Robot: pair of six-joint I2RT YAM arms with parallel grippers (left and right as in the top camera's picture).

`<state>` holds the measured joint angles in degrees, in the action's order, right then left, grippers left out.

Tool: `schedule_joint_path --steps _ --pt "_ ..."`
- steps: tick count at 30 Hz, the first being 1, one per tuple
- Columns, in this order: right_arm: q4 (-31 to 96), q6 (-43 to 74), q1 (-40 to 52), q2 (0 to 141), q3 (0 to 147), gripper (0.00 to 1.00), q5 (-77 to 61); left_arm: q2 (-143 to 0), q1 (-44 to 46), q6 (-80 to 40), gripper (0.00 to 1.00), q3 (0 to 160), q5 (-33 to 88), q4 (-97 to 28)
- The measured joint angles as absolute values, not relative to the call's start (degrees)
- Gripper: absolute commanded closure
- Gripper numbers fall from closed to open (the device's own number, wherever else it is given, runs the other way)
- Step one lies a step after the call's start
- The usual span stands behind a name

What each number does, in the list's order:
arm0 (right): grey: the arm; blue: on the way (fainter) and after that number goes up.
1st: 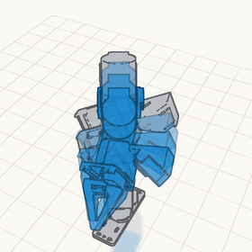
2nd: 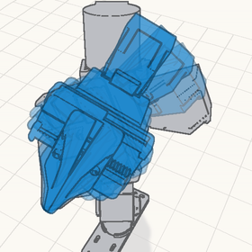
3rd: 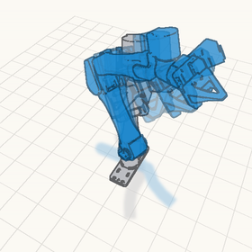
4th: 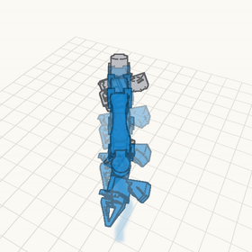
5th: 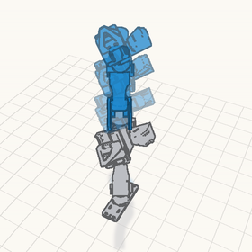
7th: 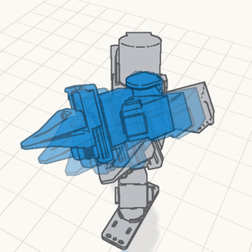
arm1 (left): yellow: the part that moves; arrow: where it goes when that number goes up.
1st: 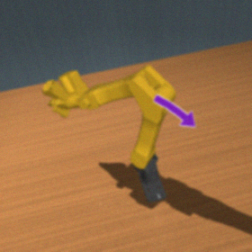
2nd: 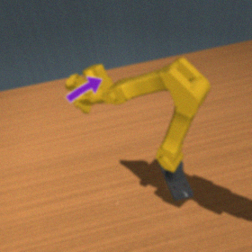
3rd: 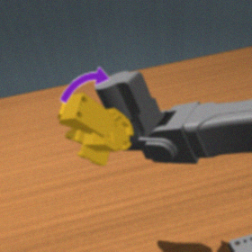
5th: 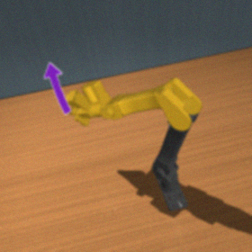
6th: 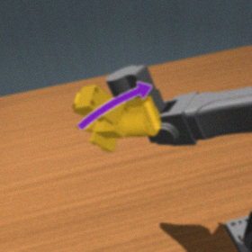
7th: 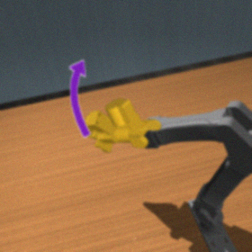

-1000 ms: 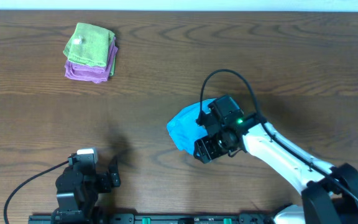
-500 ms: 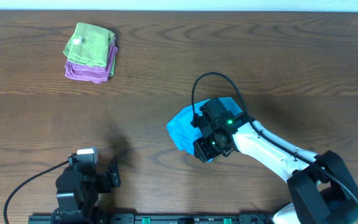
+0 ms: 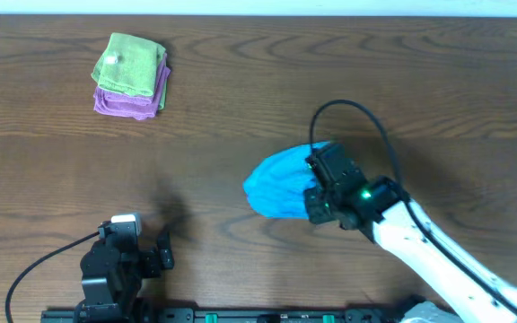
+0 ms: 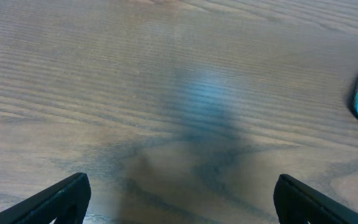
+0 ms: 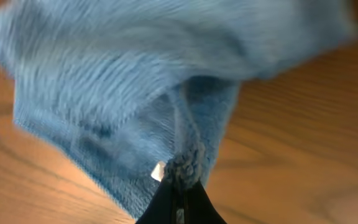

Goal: Fold the cloth

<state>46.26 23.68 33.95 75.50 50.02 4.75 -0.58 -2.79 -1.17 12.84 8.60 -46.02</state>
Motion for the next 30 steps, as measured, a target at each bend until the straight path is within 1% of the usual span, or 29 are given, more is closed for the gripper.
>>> schedule_joint_path --steps 5,8,10,12,13,14,15,17,20,23,28,30 --pt "52.97 31.11 30.2 74.41 50.19 0.99 14.15 -0.58 -2.79 -1.17 0.05 12.84 8.6 -46.02" --pt "54.68 34.46 25.76 74.41 50.19 0.99 17.72 -0.58 -2.76 -1.19 0.05 12.84 8.6 -46.04" --pt "55.13 35.59 22.15 74.41 50.19 0.97 18.92 -0.58 -2.76 -1.19 0.05 12.84 8.6 -46.04" --pt "55.2 36.27 17.82 74.52 50.19 0.85 19.84 -0.58 -2.79 -1.17 0.05 12.84 8.58 -46.02" --pt "55.31 36.51 15.9 74.52 50.19 0.77 20.18 -0.58 -2.79 -1.17 0.05 12.84 8.6 -46.02" --pt "55.48 36.71 13.5 74.54 50.19 0.44 20.49 -0.58 -2.76 -1.17 0.05 12.84 8.6 -46.04" --pt "55.72 37.15 11.99 74.54 50.19 0.31 20.64 -0.58 -2.79 -1.19 0.05 12.84 8.6 -46.02" --pt "56.16 37.1 8.23 74.54 50.19 0.25 20.97 -0.58 -2.79 -1.19 0.05 12.84 8.58 -46.02" --pt "56.38 36.6 5.21 74.52 50.19 0.25 20.82 -0.58 -2.79 -1.17 0.05 12.84 8.58 -46.04" --pt "55.94 33.39 4.91 74.28 50.19 0.26 17.08 -0.58 -2.79 -1.17 0.05 12.84 8.6 -46.04" --pt "55.02 23.29 4.91 72.16 50.19 0.31 0.27 -0.58 -2.79 -1.17 0.05 12.84 8.6 -46.04" --pt "54.81 20.27 4.89 72.23 50.13 0.32 -3.51 -0.58 -2.79 -1.17 0.05 12.84 8.6 -46.04"
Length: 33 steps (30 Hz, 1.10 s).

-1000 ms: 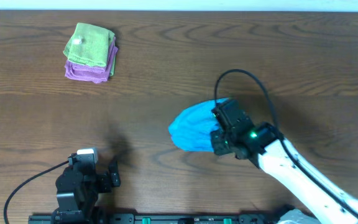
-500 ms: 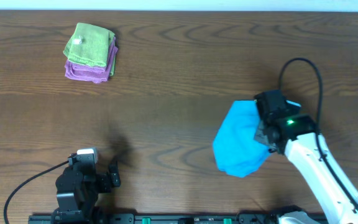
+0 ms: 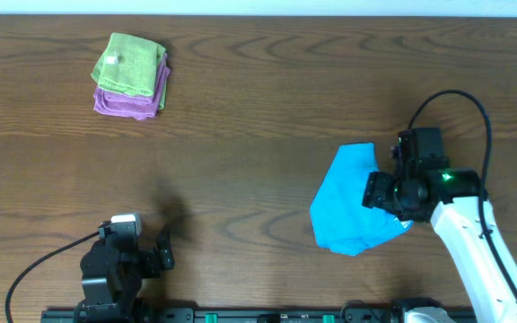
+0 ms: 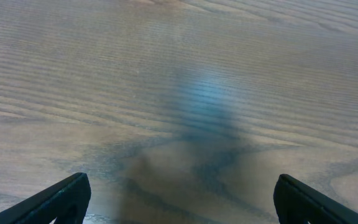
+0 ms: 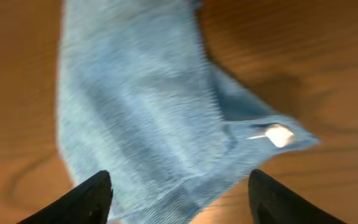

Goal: Fold the cloth

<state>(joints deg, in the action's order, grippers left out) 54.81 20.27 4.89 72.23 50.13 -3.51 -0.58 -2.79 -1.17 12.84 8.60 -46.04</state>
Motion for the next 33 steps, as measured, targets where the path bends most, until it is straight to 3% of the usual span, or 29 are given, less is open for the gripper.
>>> schedule_joint_path --steps 8,24,31,33 --pt "50.06 13.39 4.29 75.4 46.57 0.36 -11.81 -0.58 -2.79 -1.17 0.05 12.84 8.6 -46.02" --pt "49.93 13.61 4.16 79.48 42.89 0.43 -3.99 -0.58 -2.79 -1.17 0.05 12.84 8.6 -46.02" --pt "43.83 14.06 4.16 79.55 38.68 0.48 -3.79 -0.58 -2.79 -1.17 0.05 12.84 8.6 -46.04" --pt "42.96 14.06 4.16 79.55 38.61 0.57 -3.77 -0.58 -2.79 -1.17 0.05 12.84 8.6 -46.02"
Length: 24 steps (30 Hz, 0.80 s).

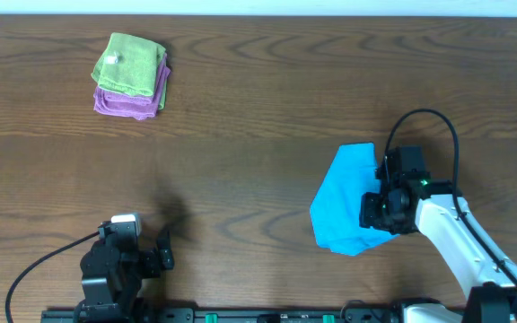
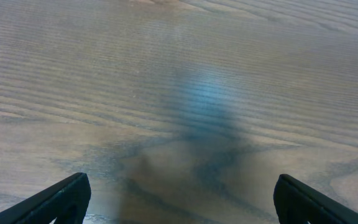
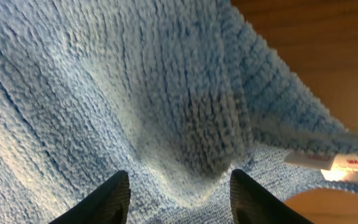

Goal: Fold the cloth

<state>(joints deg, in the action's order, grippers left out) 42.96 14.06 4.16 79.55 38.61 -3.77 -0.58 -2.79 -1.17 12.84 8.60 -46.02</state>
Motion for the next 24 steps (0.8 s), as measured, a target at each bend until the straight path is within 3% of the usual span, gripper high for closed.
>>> schedule_joint_path --steps 4,6,7,16,24 --pt "42.11 14.5 4.14 79.55 38.57 0.78 -3.73 -0.58 -2.79 -1.17 0.05 12.84 8.6 -46.04" --pt "42.09 14.85 4.08 79.55 38.57 0.96 -3.79 -0.58 -2.79 -1.17 0.05 12.84 8.6 -46.02" --pt "42.02 14.41 4.08 79.55 38.57 0.99 -3.9 -0.58 -2.79 -1.17 0.05 12.84 8.6 -46.04" --pt "38.39 14.7 4.6 78.48 39.72 0.99 -13.26 -0.58 -2.79 -1.17 0.05 12.84 8.6 -46.02" --pt "31.4 15.86 10.35 76.38 43.46 0.99 -20.53 -0.58 -2.79 -1.17 0.05 12.84 8.6 -46.04"
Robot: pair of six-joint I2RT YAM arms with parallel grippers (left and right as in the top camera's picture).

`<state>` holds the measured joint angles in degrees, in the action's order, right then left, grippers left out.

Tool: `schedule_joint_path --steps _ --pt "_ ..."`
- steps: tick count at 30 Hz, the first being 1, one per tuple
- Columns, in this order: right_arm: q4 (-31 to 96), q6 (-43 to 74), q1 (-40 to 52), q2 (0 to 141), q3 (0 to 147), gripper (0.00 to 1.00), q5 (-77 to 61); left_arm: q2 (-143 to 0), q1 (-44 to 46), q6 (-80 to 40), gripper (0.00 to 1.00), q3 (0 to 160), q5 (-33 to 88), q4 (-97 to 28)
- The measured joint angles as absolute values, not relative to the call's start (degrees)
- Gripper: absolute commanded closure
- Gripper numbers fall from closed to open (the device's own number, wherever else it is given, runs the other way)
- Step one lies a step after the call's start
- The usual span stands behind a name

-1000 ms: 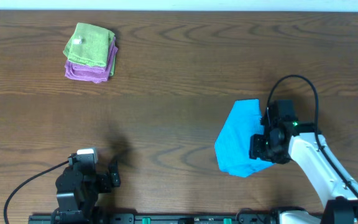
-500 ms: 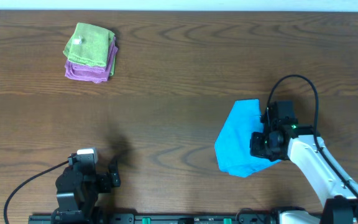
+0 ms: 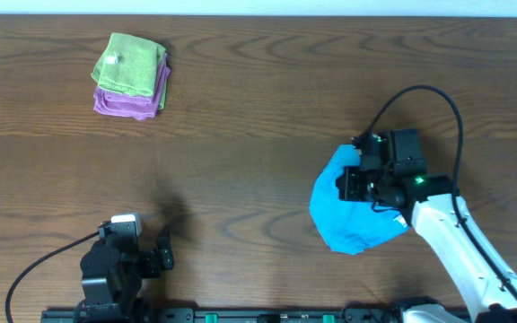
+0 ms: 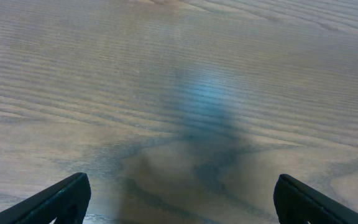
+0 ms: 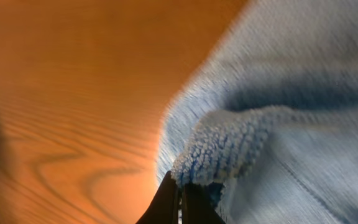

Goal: Fold the cloth

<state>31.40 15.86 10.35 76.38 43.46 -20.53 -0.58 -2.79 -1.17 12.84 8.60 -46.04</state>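
The blue cloth lies bunched on the table at the right of the overhead view. My right gripper sits over its upper part, shut on a pinched fold of the blue cloth, which it holds at its fingertips. My left gripper rests low at the front left, open, with only bare wood between its fingers.
A folded green cloth on a folded purple cloth is stacked at the far left of the wooden table. The right arm's black cable loops above the blue cloth.
My right gripper was open, pressed down on the cloth's right side. Now it is shut on a fold and stands farther left and up, over the cloth's upper part.
First my right gripper was shut on the blue cloth near the table's middle. Then the cloth lay spread farther right and the gripper was open beside it. It came down open on the cloth, and now it pinches a fold. The left arm stayed still.
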Motion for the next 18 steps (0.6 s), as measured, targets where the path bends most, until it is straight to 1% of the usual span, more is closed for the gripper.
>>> schedule_joint_path --steps 9,15,18 --pt "14.31 20.95 18.41 77.8 43.88 0.99 -22.5 -0.58 -2.79 -1.17 0.05 12.84 8.6 -46.04" --pt "1.34 23.44 21.8 89.73 44.51 0.99 -22.63 -0.58 -2.79 -1.17 0.05 12.84 8.6 -46.04" --pt "-2.09 23.97 23.64 97.06 47.72 0.99 -22.59 -0.58 -2.79 -1.17 0.05 12.84 8.6 -46.04"
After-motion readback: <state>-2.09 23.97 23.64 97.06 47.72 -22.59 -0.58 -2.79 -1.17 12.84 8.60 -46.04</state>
